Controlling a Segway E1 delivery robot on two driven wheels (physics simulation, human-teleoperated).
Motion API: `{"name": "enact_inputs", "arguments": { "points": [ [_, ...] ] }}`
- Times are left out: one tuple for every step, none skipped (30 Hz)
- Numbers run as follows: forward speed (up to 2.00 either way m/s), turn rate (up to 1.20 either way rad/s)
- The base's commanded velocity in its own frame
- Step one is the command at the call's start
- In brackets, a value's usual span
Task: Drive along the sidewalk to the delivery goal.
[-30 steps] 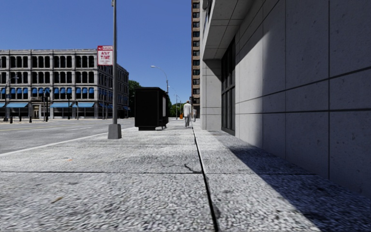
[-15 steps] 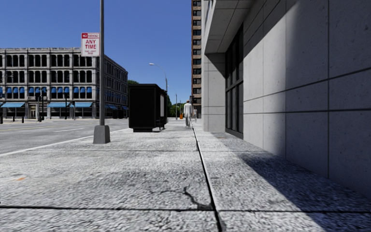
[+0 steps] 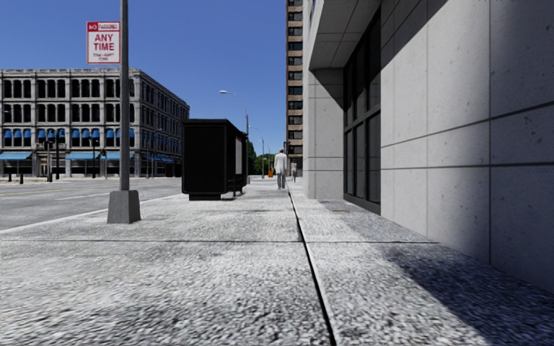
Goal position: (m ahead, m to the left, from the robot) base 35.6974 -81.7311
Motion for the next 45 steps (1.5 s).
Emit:
{"name": "enact_inputs", "arguments": {
  "points": [
    [2.0,0.0],
    [2.0,0.0],
    [2.0,0.0],
    [2.0,0.0],
    [2.0,0.0],
    [2.0,0.0],
    [2.0,0.0],
    [2.0,0.0],
    [2.0,0.0],
    [2.0,0.0],
    [2.0,0.0],
    [2.0,0.0],
    [2.0,0.0],
    [2.0,0.0],
    [2.0,0.0],
    [2.0,0.0],
    [2.0,0.0],
    [2.0,0.0],
    [2.0,0.0],
    [2.0,0.0],
    [2.0,0.0],
    [2.0,0.0],
    [2.0,0.0],
    [2.0,0.0],
    [2.0,0.0],
    [2.0,0.0],
    [2.0,0.0],
    [2.0,0.0],
    [2.0,0.0],
    [2.0,0.0],
    [2.0,0.0],
    [2.0,0.0],
    [2.0,0.0],
    [2.0,0.0],
    [2.0,0.0],
    [2.0,0.0],
    [2.0,0.0],
    [2.0,0.0],
    [2.0,0.0],
    [2.0,0.0],
    [2.0,0.0],
    [2.0,0.0],
    [2.0,0.0],
    [2.0,0.0],
    [2.0,0.0]
  ]
}}
